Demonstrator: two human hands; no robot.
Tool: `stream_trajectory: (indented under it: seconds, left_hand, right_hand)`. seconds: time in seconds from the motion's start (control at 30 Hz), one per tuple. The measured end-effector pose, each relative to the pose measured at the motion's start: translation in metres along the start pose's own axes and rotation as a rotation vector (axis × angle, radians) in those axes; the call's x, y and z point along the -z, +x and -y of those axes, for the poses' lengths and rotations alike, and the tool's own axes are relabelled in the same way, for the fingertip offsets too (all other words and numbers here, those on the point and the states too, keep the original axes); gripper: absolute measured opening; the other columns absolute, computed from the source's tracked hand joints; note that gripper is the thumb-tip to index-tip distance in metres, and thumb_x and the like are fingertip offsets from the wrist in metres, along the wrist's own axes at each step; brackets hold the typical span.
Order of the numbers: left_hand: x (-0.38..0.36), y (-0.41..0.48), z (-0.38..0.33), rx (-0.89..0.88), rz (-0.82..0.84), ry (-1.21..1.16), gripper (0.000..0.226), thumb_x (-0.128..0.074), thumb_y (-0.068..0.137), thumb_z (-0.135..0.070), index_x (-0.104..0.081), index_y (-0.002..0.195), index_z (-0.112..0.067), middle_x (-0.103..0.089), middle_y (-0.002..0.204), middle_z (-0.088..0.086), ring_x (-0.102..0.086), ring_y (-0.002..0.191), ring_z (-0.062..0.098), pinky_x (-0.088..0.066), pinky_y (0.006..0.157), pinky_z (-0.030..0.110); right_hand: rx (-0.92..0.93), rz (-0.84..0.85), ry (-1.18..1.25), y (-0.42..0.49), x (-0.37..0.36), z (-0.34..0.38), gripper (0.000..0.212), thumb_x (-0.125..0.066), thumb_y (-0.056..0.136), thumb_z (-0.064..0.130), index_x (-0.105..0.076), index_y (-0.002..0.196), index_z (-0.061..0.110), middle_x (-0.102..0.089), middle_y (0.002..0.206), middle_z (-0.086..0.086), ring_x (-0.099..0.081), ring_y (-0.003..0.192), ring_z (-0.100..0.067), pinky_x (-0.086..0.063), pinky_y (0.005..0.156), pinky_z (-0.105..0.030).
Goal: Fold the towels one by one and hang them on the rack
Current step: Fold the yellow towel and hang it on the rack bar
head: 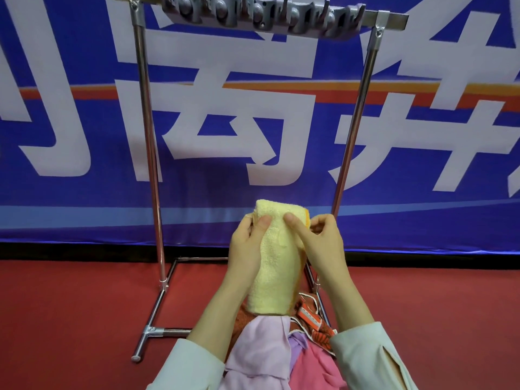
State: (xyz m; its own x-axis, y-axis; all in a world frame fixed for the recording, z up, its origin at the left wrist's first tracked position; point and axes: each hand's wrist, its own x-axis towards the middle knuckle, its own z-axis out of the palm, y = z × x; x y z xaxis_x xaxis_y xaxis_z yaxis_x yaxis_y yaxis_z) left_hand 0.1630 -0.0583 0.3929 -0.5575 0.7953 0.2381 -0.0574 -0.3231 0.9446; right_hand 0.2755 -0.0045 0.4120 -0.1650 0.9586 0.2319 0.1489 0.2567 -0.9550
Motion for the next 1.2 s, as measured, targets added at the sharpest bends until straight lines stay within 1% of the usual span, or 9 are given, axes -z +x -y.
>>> stream_trajectory:
  seconds: [0.1, 0.23, 0.33, 0.43, 0.53, 0.67, 0.83, 0.97, 1.2]
  left_hand:
    - [0.002, 0.0, 0.004, -0.035, 0.061, 0.044, 0.011, -0.057, 0.094, -0.025, -0.066, 0.099, -0.02, -0.071, 0.098, 0.006, -0.066, 0.093, 0.019, -0.05, 0.086, 0.036]
    - [0.005, 0.001, 0.006, -0.047, 0.103, 0.053, 0.011, -0.058, 0.093, -0.023, -0.066, 0.1, -0.025, -0.071, 0.101, 0.003, -0.065, 0.096, 0.016, -0.05, 0.087, 0.035]
    - [0.008, 0.0, 0.007, 0.019, 0.157, 0.038, 0.013, -0.062, 0.09, -0.029, -0.066, 0.102, -0.028, -0.071, 0.104, -0.002, -0.066, 0.099, 0.014, -0.052, 0.085, 0.029]
    - [0.011, 0.001, 0.011, 0.135, 0.085, 0.084, 0.059, -0.076, 0.065, -0.061, -0.061, 0.109, -0.025, -0.062, 0.12, 0.003, -0.061, 0.111, 0.016, -0.049, 0.097, 0.035]
    - [0.013, 0.001, 0.005, 0.315, 0.149, 0.148, 0.075, -0.059, 0.061, -0.08, -0.07, 0.104, -0.02, -0.072, 0.106, -0.001, -0.066, 0.098, 0.012, -0.047, 0.094, 0.031]
    - [0.01, 0.001, 0.0, 0.44, 0.245, -0.045, 0.058, -0.053, 0.081, -0.064, -0.071, 0.11, -0.018, -0.074, 0.106, 0.003, -0.068, 0.103, 0.016, -0.047, 0.095, 0.032]
    - [0.01, 0.002, -0.002, 0.353, -0.017, -0.048, 0.029, -0.07, 0.085, -0.025, -0.069, 0.1, 0.0, -0.073, 0.099, 0.015, -0.069, 0.087, 0.022, -0.052, 0.076, 0.031]
    - [0.016, 0.008, 0.0, 0.185, -0.126, 0.154, 0.022, -0.066, 0.088, -0.025, -0.068, 0.092, -0.003, -0.068, 0.087, 0.011, -0.059, 0.081, 0.02, -0.046, 0.072, 0.032]
    - [0.028, 0.007, 0.002, -0.037, 0.331, 0.724, 0.024, -0.053, 0.096, -0.032, -0.063, 0.116, -0.026, -0.062, 0.118, -0.006, -0.054, 0.112, 0.014, -0.035, 0.102, 0.036]
  right_hand:
    - [-0.097, 0.065, 0.032, 0.001, 0.005, 0.004, 0.052, -0.069, 0.078, 0.056, -0.055, 0.074, 0.006, -0.049, 0.065, -0.007, -0.048, 0.068, -0.012, -0.045, 0.063, -0.036]
    - [-0.427, 0.354, 0.382, 0.003, 0.013, 0.01, 0.051, -0.072, 0.075, 0.05, -0.071, 0.105, 0.009, -0.075, 0.1, -0.007, -0.07, 0.097, -0.021, -0.053, 0.091, -0.038]
    - [-0.48, 0.401, 0.515, 0.001, 0.014, 0.01, 0.031, -0.066, 0.087, 0.034, -0.071, 0.099, 0.006, -0.076, 0.093, -0.01, -0.072, 0.086, -0.022, -0.055, 0.083, -0.036]
    - [-0.494, 0.401, 0.594, -0.001, 0.015, 0.013, 0.026, -0.061, 0.093, 0.029, -0.069, 0.1, 0.005, -0.076, 0.091, -0.012, -0.072, 0.085, -0.024, -0.055, 0.083, -0.038]
    - [-0.441, 0.386, 0.498, 0.001, 0.013, 0.01, 0.029, -0.061, 0.093, 0.028, -0.067, 0.109, 0.005, -0.075, 0.1, -0.013, -0.071, 0.094, -0.026, -0.054, 0.088, -0.04]
    - [-0.368, 0.422, 0.396, 0.0, 0.01, 0.005, 0.026, -0.059, 0.094, 0.02, -0.065, 0.114, 0.004, -0.073, 0.106, -0.015, -0.071, 0.096, -0.026, -0.057, 0.083, -0.036]
    - [-0.286, 0.418, 0.24, -0.001, 0.01, 0.002, 0.022, -0.065, 0.09, 0.02, -0.07, 0.107, 0.005, -0.074, 0.102, -0.008, -0.071, 0.09, -0.02, -0.054, 0.073, -0.026]
    - [-0.152, 0.196, 0.01, 0.003, 0.014, -0.005, 0.017, -0.073, 0.084, 0.025, -0.068, 0.076, 0.012, -0.071, 0.081, -0.001, -0.06, 0.075, -0.011, -0.045, 0.072, -0.025]
    - [0.091, 0.277, 0.057, 0.005, 0.019, -0.008, 0.023, -0.05, 0.099, 0.022, -0.073, 0.097, 0.019, -0.072, 0.102, 0.011, -0.063, 0.099, 0.002, -0.047, 0.088, -0.018]
